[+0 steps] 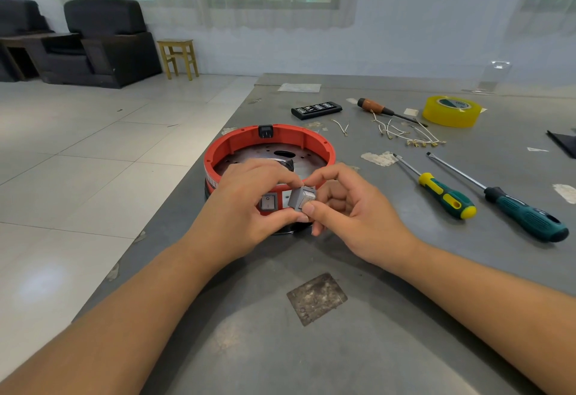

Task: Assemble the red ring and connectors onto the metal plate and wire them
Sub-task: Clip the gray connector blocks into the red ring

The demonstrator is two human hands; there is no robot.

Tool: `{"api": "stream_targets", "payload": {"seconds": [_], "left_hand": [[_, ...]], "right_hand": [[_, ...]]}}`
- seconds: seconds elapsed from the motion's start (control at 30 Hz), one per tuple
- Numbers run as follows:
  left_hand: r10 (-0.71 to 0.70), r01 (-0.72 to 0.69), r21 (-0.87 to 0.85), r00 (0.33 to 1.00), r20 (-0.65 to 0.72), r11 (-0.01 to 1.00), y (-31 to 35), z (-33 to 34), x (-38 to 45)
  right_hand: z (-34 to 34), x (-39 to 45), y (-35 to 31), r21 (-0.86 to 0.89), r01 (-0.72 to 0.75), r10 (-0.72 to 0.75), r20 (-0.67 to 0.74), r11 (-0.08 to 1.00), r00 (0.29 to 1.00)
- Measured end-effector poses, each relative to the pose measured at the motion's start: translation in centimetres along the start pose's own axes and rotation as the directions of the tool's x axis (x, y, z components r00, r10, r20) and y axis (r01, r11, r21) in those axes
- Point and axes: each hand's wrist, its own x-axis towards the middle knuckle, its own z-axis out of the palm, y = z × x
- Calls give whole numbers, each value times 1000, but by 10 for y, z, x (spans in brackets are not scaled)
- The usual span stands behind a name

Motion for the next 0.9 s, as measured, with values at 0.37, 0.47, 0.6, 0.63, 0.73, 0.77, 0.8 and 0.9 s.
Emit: {"api": "stream_targets", "payload": {"seconds": [0.37,0.47,0.6,0.63,0.73,0.77,0.8,0.9], "left_hand": [[-28,27,-41,999,-30,999,2,2,0],[-11,10,-28,1000,-20,1000,1,2,0],[37,-38,12,998,56,999,-4,1,1],[42,-44,28,997,62,999,-6,1,1],[62,-64,20,996,64,998,-10,-1,3],[70,-71,4,996,47,997,-11,-2,3],[73,-73,-14,997,19,997,-12,-2,4],[32,-34,-74,999,-25,997,-12,-4,4]], "right_hand": [[6,2,-11,422,-189,197,24,887,980],[4,1,-6,270,-195,196,24,943,980],[3,0,-3,40,-126,129,-69,991,989],[2,0,-3,-3,-99,99,-63,995,993],[-2,-1,-2,-19,-65,64,-41,998,997],[-2,-1,-2,-17,-57,57,-29,998,998],[-1,-2,-2,-15,-47,47,-11,999,999],[6,-3,-1,-30,-20,20,-10,999,1000]]}}
